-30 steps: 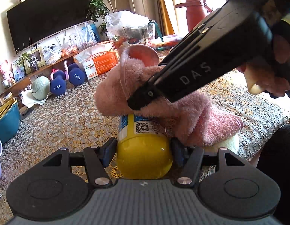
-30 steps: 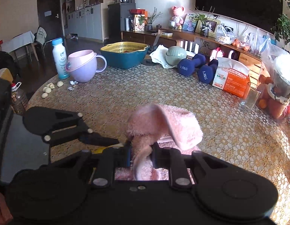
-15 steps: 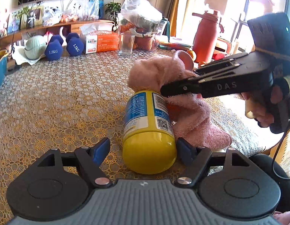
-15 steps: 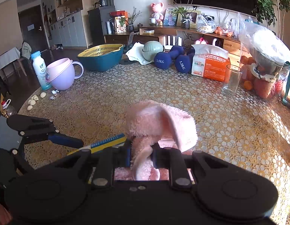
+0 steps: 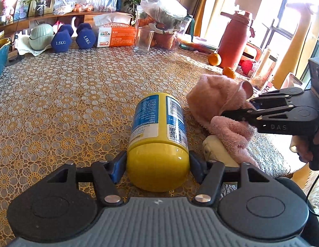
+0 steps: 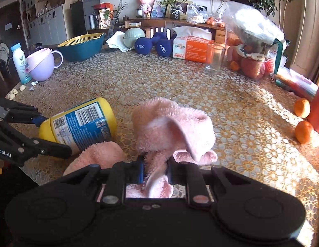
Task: Clean container
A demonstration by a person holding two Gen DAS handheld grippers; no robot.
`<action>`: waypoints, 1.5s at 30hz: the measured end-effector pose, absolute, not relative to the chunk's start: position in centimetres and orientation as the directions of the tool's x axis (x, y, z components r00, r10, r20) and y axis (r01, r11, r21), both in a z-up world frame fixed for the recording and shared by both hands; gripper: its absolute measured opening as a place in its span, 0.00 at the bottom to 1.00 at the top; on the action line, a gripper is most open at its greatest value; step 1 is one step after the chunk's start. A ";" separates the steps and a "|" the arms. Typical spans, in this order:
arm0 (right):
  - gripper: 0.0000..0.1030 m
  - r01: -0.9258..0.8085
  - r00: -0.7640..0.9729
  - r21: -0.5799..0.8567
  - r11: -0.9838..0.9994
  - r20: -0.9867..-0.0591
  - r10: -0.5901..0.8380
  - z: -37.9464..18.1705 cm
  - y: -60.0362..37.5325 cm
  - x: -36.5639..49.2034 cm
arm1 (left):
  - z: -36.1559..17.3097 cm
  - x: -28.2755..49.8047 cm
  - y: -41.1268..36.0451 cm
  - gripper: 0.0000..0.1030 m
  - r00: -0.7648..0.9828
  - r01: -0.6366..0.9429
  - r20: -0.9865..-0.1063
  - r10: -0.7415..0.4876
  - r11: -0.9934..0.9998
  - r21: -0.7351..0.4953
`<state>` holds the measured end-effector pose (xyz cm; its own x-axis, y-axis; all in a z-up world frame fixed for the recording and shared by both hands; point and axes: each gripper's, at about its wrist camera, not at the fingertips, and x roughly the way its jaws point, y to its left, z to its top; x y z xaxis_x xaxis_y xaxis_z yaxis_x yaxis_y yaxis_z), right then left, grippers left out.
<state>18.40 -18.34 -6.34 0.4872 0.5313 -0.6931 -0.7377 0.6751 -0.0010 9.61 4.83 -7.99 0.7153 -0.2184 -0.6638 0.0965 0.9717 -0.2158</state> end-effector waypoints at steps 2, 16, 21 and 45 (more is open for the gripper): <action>0.18 -0.730 0.516 -0.015 0.683 -0.668 0.536 -5.4 -19.2 18.1 | -7.8 9.5 4.3 0.61 0.724 0.086 -0.666 -0.180 0.981 -0.172; 0.18 -0.852 0.427 0.057 0.521 -0.500 0.753 1.1 -18.2 15.4 | -6.7 7.7 -1.1 0.61 0.799 0.207 -0.600 -0.041 0.956 0.210; 0.18 -0.923 0.279 0.091 0.374 -0.510 0.814 1.1 -15.2 14.0 | -7.1 7.3 -2.3 0.61 0.804 0.237 -0.593 -0.036 0.935 0.264; 0.18 -0.875 0.298 0.116 0.470 -0.636 0.712 -3.8 -12.8 19.4 | -8.0 8.1 0.0 0.61 0.770 0.243 -0.630 -0.102 0.960 0.141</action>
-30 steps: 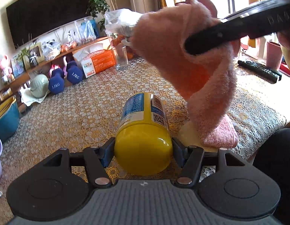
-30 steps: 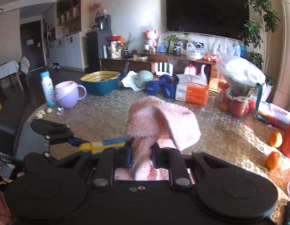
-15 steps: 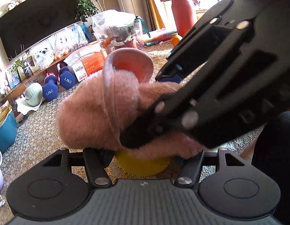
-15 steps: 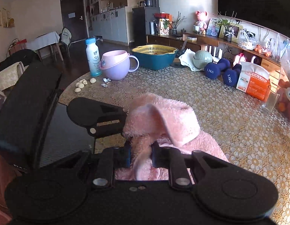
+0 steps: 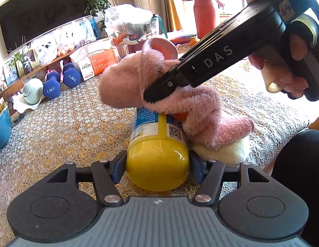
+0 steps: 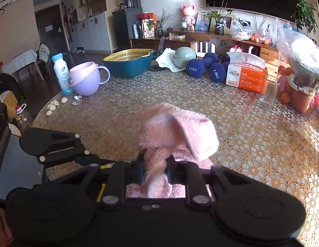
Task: Clean container
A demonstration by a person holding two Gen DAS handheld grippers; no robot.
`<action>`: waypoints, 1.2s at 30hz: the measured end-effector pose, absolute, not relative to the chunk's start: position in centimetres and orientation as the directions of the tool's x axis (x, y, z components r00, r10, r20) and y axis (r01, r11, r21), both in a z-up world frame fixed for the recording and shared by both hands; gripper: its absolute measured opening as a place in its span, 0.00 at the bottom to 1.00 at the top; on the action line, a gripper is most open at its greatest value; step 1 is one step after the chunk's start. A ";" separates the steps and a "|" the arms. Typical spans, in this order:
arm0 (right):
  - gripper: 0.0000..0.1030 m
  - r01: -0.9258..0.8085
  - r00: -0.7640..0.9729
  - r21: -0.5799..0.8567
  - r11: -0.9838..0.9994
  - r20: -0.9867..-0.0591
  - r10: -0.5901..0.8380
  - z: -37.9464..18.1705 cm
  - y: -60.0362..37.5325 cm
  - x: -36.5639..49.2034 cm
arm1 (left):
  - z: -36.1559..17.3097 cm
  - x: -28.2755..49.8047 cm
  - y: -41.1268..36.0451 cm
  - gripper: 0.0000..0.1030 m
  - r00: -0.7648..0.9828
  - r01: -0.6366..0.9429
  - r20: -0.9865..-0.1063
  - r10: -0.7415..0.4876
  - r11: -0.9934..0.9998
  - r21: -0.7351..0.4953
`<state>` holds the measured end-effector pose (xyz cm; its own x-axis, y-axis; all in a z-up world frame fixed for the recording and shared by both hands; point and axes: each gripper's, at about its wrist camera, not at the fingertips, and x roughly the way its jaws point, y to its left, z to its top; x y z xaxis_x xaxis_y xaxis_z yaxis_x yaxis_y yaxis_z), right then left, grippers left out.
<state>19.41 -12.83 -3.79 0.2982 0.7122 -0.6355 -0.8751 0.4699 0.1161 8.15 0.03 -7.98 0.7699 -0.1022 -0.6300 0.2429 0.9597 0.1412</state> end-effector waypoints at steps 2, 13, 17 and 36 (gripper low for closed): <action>0.19 -0.864 0.299 0.140 0.483 -0.631 0.716 -3.9 -13.3 19.9 | -7.8 7.7 0.4 0.61 0.765 0.249 -0.630 -0.135 0.964 0.095; 0.19 -0.761 0.350 0.241 0.603 -0.629 0.694 -5.1 -16.0 22.0 | -8.4 8.8 3.4 0.68 0.691 0.207 -0.656 -0.303 0.953 -0.223; 0.18 -0.755 0.347 0.185 0.629 -0.700 0.624 -7.2 -16.5 21.7 | -8.4 8.8 3.6 0.67 0.694 0.182 -0.657 -0.294 0.955 -0.236; 0.18 -0.784 0.448 0.123 0.608 -0.566 0.692 -1.0 -19.4 18.9 | -6.8 7.5 -0.6 0.60 0.784 0.231 -0.616 -0.082 0.959 0.166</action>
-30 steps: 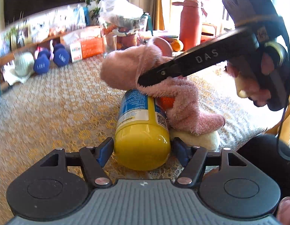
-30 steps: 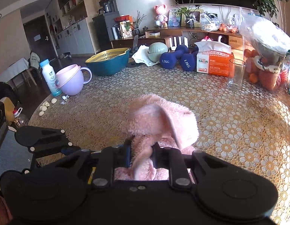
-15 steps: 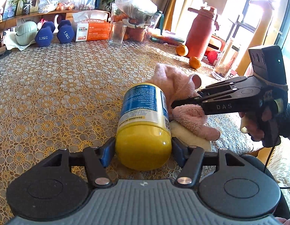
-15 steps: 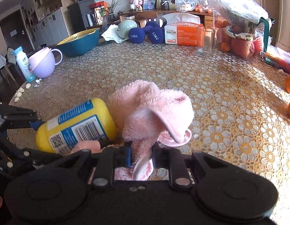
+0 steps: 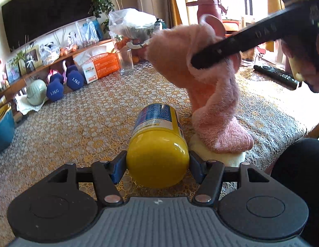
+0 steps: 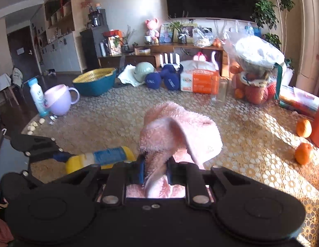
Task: Clean container
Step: 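Wrap the towel over the jar cap and rub with the right tool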
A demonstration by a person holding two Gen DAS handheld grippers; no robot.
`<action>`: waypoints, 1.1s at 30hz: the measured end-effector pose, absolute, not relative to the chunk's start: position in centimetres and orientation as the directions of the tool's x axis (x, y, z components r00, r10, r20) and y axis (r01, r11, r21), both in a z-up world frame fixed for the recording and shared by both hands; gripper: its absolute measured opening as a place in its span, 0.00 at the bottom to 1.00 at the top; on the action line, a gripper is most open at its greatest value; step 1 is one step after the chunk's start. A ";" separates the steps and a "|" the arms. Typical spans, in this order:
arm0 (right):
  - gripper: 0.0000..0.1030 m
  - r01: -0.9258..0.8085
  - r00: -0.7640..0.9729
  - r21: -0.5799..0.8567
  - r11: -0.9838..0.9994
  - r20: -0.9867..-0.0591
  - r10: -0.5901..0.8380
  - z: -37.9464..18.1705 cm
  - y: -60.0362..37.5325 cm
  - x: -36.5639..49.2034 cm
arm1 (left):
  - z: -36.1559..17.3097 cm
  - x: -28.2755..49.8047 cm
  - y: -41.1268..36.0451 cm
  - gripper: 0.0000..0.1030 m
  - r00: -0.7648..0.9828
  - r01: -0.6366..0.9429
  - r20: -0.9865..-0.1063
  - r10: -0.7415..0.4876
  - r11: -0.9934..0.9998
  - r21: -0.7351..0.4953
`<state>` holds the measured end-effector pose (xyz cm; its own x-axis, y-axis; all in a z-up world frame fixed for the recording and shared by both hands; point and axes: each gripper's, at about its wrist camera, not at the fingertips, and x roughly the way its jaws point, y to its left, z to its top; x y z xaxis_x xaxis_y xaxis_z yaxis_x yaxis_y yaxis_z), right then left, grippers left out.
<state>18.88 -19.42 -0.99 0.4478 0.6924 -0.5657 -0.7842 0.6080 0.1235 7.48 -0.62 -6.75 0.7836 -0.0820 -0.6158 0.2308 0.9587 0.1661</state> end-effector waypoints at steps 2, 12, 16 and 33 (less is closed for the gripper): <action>0.18 -0.819 0.412 0.132 0.558 -0.541 0.733 0.0 -18.7 18.1 | -6.8 7.2 -1.3 0.60 0.791 0.253 -0.608 -0.074 0.943 0.214; 0.18 -0.943 0.206 0.096 0.320 -0.587 0.783 -0.1 -12.6 13.8 | -6.8 7.3 -1.6 0.60 0.790 0.278 -0.607 -0.085 0.932 0.231; 0.18 -0.943 0.189 0.095 0.318 -0.631 0.752 -1.7 -11.6 14.3 | -7.0 7.5 -1.4 0.60 0.783 0.280 -0.615 -0.094 0.936 0.214; 0.19 -0.881 0.281 0.111 0.459 -0.658 0.699 -3.4 -12.1 19.9 | -7.4 7.5 -0.3 0.60 0.772 0.288 -0.621 -0.137 0.946 0.150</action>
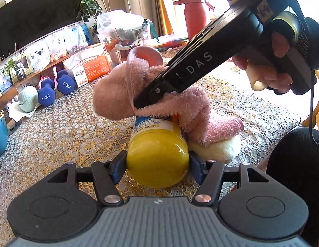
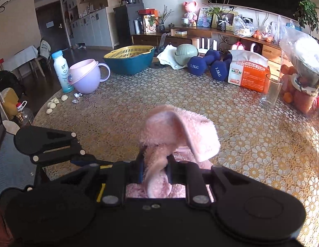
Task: Clean container
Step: 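Wrap the towel over the jar cap and rub with the right tool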
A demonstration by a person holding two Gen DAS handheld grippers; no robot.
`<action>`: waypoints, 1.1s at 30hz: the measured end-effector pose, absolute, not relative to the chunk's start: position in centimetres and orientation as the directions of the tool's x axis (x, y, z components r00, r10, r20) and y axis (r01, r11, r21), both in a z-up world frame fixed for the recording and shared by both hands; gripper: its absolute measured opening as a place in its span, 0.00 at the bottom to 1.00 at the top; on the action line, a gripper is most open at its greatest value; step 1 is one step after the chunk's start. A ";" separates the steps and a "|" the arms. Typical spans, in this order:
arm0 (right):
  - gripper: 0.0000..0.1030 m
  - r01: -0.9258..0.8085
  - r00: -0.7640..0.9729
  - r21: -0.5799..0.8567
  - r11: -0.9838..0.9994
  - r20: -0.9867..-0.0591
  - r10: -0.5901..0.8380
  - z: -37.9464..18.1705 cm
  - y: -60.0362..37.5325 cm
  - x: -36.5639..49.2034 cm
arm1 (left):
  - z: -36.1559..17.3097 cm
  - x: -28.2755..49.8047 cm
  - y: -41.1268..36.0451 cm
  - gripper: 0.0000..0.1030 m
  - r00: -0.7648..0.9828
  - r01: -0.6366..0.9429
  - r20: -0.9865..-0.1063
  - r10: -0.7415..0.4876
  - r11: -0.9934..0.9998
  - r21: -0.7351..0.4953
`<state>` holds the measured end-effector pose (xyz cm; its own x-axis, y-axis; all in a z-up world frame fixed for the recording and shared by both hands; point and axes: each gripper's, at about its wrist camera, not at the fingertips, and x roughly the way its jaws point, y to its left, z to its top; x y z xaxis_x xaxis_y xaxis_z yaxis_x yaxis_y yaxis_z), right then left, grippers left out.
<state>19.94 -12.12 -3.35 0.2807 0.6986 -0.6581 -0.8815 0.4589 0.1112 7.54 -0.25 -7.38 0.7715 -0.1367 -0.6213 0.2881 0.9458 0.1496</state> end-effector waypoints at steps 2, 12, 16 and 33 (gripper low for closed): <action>0.19 -0.878 0.288 0.110 0.466 -0.657 0.697 -3.5 -12.3 20.1 | -7.5 7.6 0.0 0.60 0.760 0.281 -0.635 -0.140 0.951 0.127; 0.20 -0.825 0.312 0.193 0.531 -0.627 0.713 -4.2 -15.3 20.5 | -7.6 8.2 1.2 0.61 0.732 0.267 -0.656 -0.185 0.963 0.026; 0.20 -0.802 0.334 0.200 0.563 -0.633 0.699 -4.7 -16.3 20.5 | -7.6 8.3 1.6 0.61 0.728 0.248 -0.655 -0.202 0.969 -0.023; 0.18 -0.817 0.392 0.133 0.561 -0.585 0.710 -1.6 -18.8 18.4 | -5.0 7.7 0.4 0.61 0.787 0.260 -0.594 -0.168 0.963 0.072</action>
<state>18.43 -18.85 -1.56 0.3920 0.7101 -0.5849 -0.8174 0.5606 0.1328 7.71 0.43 -5.03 0.7867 -0.1684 -0.5939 0.2604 0.9628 0.0718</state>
